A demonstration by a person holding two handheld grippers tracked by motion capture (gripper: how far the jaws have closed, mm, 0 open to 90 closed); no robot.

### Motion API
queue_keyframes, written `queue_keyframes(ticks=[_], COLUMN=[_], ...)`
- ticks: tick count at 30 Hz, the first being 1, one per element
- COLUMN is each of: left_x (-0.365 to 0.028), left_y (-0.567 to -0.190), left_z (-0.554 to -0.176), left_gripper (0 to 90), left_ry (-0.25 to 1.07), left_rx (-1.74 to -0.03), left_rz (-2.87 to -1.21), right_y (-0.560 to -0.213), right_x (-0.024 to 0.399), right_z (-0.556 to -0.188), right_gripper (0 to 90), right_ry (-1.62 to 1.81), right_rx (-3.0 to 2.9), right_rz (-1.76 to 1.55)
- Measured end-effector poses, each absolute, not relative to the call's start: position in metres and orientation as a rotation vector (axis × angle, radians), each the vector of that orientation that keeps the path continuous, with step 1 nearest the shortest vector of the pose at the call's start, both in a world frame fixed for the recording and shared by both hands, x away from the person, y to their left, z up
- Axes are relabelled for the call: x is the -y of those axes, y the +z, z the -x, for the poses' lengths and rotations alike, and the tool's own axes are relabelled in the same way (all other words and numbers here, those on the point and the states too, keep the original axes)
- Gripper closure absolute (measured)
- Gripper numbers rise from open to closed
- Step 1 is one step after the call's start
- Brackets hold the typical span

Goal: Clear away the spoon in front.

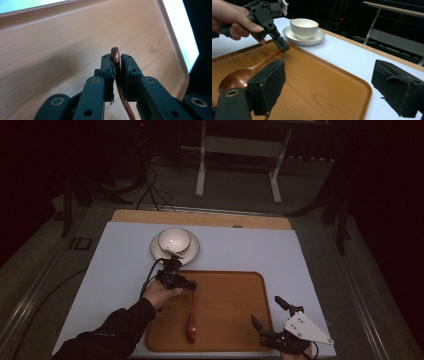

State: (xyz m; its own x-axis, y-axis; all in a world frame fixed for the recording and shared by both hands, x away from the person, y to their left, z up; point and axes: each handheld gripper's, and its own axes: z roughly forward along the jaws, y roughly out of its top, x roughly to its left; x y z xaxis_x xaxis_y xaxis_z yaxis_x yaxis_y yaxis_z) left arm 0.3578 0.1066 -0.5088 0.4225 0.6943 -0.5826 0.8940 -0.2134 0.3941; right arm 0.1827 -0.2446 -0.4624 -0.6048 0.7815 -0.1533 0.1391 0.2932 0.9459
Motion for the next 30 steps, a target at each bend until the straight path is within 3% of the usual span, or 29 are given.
queue_keyframes(ticks=[7,21,30], left_x=[-0.11,-0.117,-0.117], left_y=[-0.523,-0.527,-0.523], left_z=[-0.36,-0.361,-0.359], left_gripper=[77.2,63.3,58.9], left_ry=[-0.363,-0.317,-0.188], left_rx=[-1.39,-1.418,-1.41], left_rz=[-1.94,-1.937,-2.031], right_y=[-0.463,-0.463,-0.463], right_x=[0.244,0.243,0.243], right_z=[-0.183,-0.183,-0.183], right_gripper=[11.9,11.8,11.9], right_ry=[1.331,1.328,1.327], right_rx=[-1.953,-1.961,-1.963], right_rz=[-0.823,-0.818,-0.813])
